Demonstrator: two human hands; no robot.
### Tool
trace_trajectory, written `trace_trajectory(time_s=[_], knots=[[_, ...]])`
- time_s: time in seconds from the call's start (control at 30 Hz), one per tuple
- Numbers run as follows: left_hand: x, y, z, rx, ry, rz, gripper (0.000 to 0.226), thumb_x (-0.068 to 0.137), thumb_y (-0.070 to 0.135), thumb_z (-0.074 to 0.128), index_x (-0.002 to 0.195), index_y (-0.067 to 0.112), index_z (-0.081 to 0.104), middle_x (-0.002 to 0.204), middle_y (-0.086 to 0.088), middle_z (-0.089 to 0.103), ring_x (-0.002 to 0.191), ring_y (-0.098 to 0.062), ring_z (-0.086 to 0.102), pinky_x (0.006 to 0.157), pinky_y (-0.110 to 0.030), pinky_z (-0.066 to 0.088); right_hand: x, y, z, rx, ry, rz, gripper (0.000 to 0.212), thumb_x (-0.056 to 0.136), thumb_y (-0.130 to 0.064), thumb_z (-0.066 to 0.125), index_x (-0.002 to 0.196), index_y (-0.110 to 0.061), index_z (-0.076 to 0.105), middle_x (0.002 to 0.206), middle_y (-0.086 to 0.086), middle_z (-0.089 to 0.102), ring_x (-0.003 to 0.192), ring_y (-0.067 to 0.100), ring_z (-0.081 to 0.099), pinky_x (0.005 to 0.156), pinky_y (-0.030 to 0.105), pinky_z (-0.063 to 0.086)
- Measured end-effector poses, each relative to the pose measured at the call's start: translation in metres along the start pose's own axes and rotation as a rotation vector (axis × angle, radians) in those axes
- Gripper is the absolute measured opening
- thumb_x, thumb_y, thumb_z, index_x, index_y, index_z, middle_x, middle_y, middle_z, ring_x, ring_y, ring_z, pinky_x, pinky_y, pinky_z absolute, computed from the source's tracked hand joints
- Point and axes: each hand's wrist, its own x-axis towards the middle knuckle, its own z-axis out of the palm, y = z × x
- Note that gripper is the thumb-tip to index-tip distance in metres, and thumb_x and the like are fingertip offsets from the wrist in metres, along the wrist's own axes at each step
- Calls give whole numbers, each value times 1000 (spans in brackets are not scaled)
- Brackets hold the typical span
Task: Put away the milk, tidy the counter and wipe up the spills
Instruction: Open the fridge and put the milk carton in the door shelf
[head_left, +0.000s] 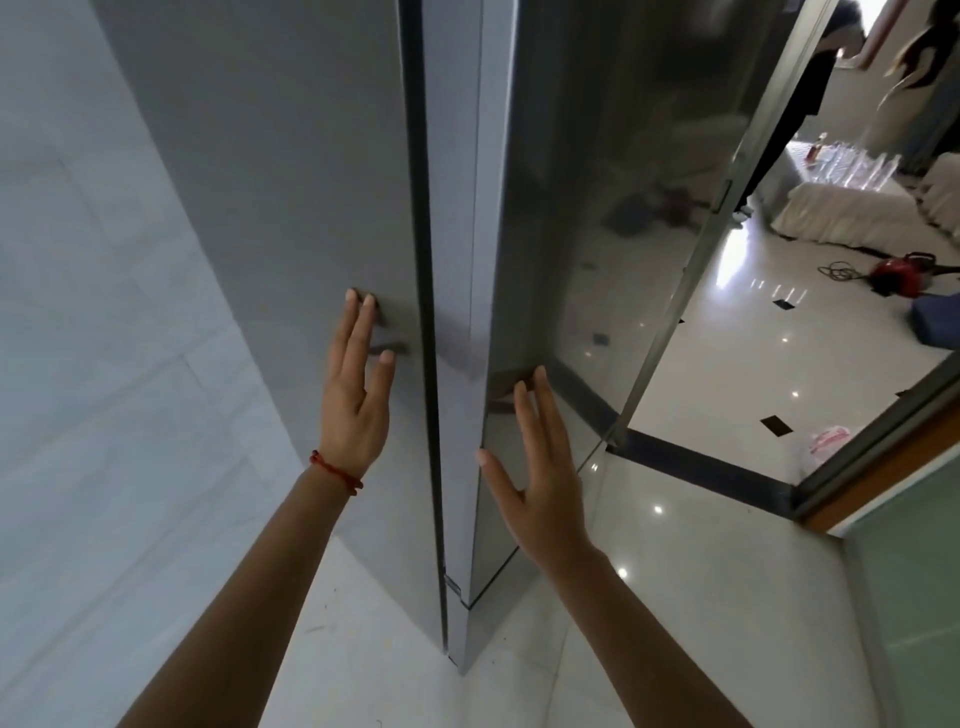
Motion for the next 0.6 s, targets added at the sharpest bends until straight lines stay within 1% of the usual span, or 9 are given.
trace_trajectory(time_s=[0.07,0.13,0.17,0.2,0.3,0.4,0.47,0.5,0.6], knots=[[-6,1,0,13,4,-16,57,90,40,29,142,18,21,149,6,19,135,6,17,110,-3,16,-4,8,-6,-37,-33,9,57,93,-46,37,141,-18,23,151,10,27,140,7,20,108,15,31],[-17,-2,1,30,6,-48,54,92,34,34,142,14,28,151,-2,27,138,-9,26,114,-21,26,-17,18,-11,-51,-63,88,56,93,-50,34,140,-19,30,149,9,33,137,12,30,104,26,40],[-25,-6,3,33,1,-74,52,93,30,37,141,14,31,150,-6,30,137,-16,30,112,-30,31,-27,24,-14,-59,-73,143,57,92,-52,32,139,-19,33,149,8,35,135,12,32,102,26,40],[-36,-12,5,38,-9,-106,49,93,27,40,140,14,33,148,-8,33,135,-20,34,108,-34,34,-40,30,-18,-68,-85,203,60,91,-56,29,139,-19,36,148,6,36,135,11,33,102,23,38],[-80,-41,9,82,-104,-254,44,94,19,46,137,13,38,143,-12,39,130,-25,41,102,-37,40,-86,45,-33,-114,-137,416,73,86,-66,21,140,-20,35,148,2,37,135,8,31,102,15,29],[-132,-71,16,196,-318,-463,40,93,19,49,131,9,46,136,-16,47,125,-31,46,104,-45,42,-141,56,-56,-176,-212,651,79,82,-70,20,141,-20,34,148,0,37,137,12,33,103,18,27],[-164,-80,24,261,-506,-560,36,92,19,50,126,5,52,132,-16,53,123,-31,49,104,-43,40,-180,60,-75,-196,-243,822,80,80,-70,23,140,-20,36,146,0,39,136,14,35,105,22,29],[-177,-82,29,280,-600,-590,34,92,18,50,123,4,54,130,-17,56,122,-31,50,103,-40,39,-200,60,-85,-197,-257,917,75,81,-67,27,139,-19,38,145,0,41,134,14,37,105,24,30],[-213,-77,47,286,-889,-683,29,94,15,48,116,1,60,126,-16,59,118,-31,53,101,-35,38,-265,58,-117,-173,-262,1215,46,92,-39,47,134,-19,45,139,1,48,126,16,46,103,26,34]])
